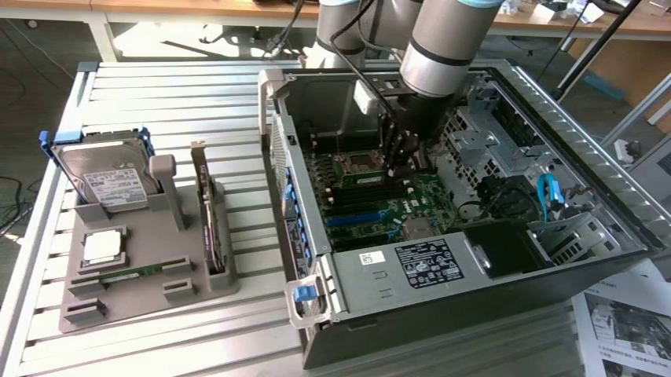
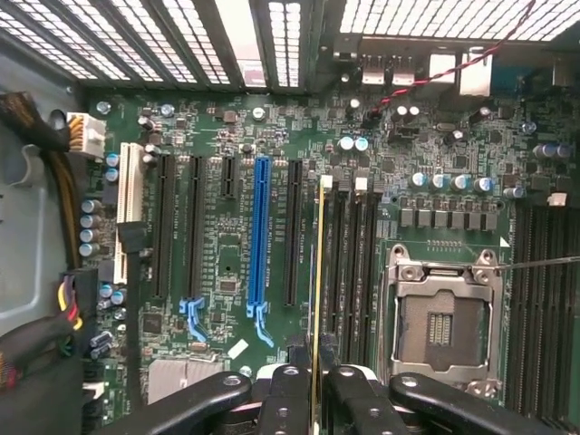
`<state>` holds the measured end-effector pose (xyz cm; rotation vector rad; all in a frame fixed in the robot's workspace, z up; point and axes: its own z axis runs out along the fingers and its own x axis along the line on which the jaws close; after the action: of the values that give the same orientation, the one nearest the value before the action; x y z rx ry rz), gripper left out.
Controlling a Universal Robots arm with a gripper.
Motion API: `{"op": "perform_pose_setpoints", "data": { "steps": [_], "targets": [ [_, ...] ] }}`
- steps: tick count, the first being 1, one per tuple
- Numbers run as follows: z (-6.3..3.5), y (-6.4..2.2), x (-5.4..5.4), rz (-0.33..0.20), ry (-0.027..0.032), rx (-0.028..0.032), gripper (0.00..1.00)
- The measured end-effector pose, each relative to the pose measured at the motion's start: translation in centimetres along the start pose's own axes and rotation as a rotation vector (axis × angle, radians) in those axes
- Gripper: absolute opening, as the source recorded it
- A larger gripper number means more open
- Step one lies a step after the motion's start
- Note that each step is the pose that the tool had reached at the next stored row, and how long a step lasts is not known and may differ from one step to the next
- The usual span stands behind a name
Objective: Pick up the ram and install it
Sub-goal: 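Insert the ram into the slot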
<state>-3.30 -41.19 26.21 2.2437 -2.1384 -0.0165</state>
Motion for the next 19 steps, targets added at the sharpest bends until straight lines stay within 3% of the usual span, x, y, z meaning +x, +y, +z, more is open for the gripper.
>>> {"op": "perform_pose_setpoints", "data": {
  "steps": [19],
  "targets": [
    [3.70,-0.16,-0.5,0.000,0.0004,-0.0001,0.15]
  ]
}}
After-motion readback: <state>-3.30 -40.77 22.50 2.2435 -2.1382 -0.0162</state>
